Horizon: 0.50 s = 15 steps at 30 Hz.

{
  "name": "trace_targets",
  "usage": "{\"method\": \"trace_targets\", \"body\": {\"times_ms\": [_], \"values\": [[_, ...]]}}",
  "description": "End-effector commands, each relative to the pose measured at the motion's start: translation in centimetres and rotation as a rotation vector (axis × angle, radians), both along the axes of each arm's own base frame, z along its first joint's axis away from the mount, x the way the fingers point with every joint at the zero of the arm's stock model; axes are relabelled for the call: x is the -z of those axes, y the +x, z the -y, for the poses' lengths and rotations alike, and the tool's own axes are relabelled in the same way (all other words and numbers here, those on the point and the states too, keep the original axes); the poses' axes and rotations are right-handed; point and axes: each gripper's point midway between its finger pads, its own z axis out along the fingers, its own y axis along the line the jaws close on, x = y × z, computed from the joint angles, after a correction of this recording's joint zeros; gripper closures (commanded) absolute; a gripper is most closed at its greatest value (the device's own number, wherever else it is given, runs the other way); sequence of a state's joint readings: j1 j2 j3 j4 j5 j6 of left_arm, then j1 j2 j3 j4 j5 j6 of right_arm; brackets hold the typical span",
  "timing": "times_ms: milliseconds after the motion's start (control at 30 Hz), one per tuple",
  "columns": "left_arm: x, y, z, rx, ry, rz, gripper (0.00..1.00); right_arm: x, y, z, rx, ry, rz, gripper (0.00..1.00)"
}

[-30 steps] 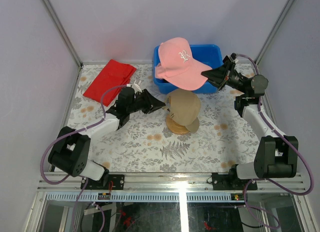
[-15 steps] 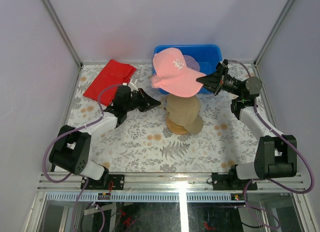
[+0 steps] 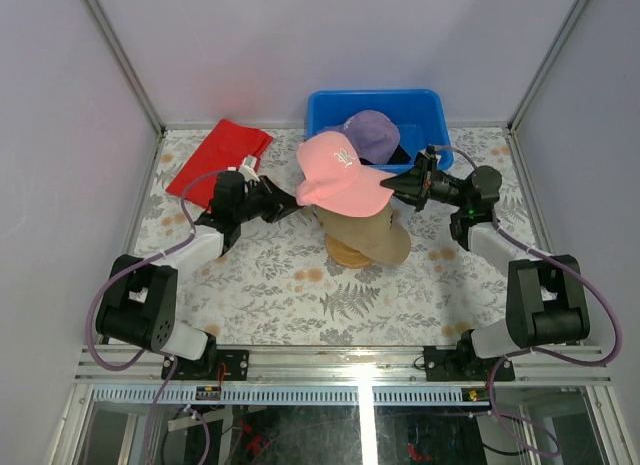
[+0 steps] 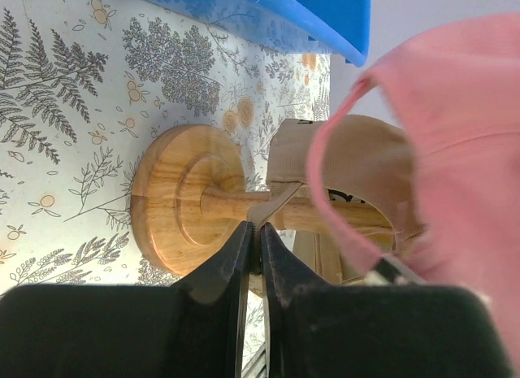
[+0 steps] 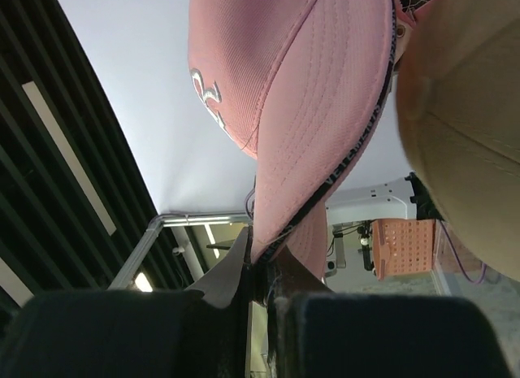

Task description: Stack the hats

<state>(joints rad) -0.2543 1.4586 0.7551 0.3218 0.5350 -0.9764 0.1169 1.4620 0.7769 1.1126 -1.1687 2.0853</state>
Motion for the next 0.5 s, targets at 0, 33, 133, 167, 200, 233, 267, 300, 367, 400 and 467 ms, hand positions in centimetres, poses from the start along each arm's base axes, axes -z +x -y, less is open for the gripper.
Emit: {"method": "trace_targets", "body": {"times_ms": [0,33,133,167,200,233,267,300,367,400,467], "values": [[-0.5,0.2,-0.4,0.002,0.006,0.042,0.93,1.2,-1.8,0.0,-0.028,-0.015,0.052,1.00],[-0.5,0.2,-0.4,0.002,0.006,0.043,0.93,1.8,-2.0,0.0,-0.030,-0.019,0.038,1.00],[-0.2,0.5,-0.5,0.002,0.001,0.041,0.93,3.6,-3.0,0.1,-0.041,-0.040,-0.005,1.00],[-0.1,0.7,-0.5,0.002,0.000,0.039,0.93,4.3,-3.4,0.1,-0.045,-0.054,-0.013,1.00],[0.0,0.8,-0.5,0.003,-0.002,0.040,0.93,4.9,-3.8,0.2,-0.050,-0.069,-0.022,1.00],[0.1,1.0,-0.5,0.003,-0.004,0.040,0.93,5.7,-4.1,0.4,-0.049,-0.083,-0.039,1.00],[0.1,1.1,-0.5,0.003,-0.008,0.040,0.93,6.4,-4.4,0.7,-0.044,-0.094,-0.052,1.00],[0.2,1.2,-0.6,0.003,-0.011,0.038,0.93,7.0,-4.6,1.1,-0.035,-0.103,-0.066,1.00],[0.2,1.4,-0.7,0.004,-0.016,0.038,0.93,8.3,-4.8,1.8,-0.013,-0.128,-0.088,1.00],[0.3,1.4,-0.8,0.002,-0.016,0.038,0.93,8.7,-4.8,2.1,-0.007,-0.141,-0.092,1.00],[0.3,1.5,-1.0,0.001,-0.015,0.037,0.93,9.5,-5.0,2.3,-0.006,-0.159,-0.105,1.00]]}}
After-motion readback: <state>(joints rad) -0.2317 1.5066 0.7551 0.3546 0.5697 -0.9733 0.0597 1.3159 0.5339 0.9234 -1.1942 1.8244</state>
